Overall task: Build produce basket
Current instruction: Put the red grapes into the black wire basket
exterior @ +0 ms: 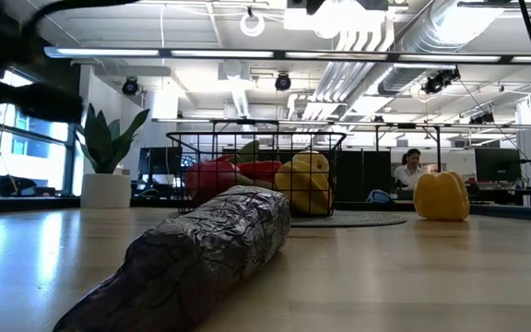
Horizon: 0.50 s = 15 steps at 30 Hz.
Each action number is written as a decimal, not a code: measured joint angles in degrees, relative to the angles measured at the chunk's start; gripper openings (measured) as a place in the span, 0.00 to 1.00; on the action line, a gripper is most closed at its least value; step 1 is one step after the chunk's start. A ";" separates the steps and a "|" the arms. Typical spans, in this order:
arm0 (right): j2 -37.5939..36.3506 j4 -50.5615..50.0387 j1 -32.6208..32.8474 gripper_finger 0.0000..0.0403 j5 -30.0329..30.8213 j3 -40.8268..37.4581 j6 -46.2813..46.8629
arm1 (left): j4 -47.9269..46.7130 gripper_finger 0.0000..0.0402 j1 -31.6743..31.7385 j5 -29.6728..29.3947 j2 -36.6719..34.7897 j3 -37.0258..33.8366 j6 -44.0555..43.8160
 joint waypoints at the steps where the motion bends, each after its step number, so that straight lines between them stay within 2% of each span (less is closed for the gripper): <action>1: 0.00 0.00 0.42 0.31 0.67 0.00 0.30 | 0.07 0.01 1.13 -0.80 -1.07 0.00 0.27; 15: 0.00 0.00 5.29 0.31 5.40 0.00 9.31 | 2.44 0.01 19.86 -6.87 -14.39 0.04 5.57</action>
